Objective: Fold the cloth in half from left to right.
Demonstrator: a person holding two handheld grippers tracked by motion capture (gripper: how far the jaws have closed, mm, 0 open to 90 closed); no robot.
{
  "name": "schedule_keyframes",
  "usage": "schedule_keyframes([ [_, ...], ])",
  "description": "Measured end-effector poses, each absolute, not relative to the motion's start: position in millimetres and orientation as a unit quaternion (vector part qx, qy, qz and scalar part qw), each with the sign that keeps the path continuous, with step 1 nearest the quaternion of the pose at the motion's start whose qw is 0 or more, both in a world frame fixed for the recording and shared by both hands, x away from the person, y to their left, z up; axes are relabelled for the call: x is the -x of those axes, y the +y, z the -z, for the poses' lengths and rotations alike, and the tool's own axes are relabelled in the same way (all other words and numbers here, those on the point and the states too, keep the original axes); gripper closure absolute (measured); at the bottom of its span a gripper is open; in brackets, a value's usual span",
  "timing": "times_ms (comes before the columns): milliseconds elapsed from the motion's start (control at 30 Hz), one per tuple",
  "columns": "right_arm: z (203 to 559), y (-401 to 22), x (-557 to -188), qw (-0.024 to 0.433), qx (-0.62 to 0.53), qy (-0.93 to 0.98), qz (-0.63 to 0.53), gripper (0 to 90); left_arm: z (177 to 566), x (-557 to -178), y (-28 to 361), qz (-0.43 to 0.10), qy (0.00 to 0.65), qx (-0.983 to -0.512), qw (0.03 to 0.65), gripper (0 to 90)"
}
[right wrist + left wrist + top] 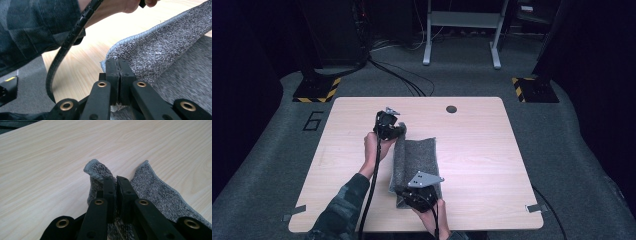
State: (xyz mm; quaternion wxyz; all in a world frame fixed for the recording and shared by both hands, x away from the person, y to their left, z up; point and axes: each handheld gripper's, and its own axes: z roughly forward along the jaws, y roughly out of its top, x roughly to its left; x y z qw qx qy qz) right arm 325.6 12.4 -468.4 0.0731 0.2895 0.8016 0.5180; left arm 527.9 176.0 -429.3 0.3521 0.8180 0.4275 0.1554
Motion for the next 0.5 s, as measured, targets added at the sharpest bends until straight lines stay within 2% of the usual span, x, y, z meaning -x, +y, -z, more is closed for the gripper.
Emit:
schedule_keyframes([
  [500, 491, -35, -326, 0.077, -0.332, 0.81, -0.478, 88.2, 454, -535, 121, -0.127, 0.411, -0.829, 0.357, 85.2],
])
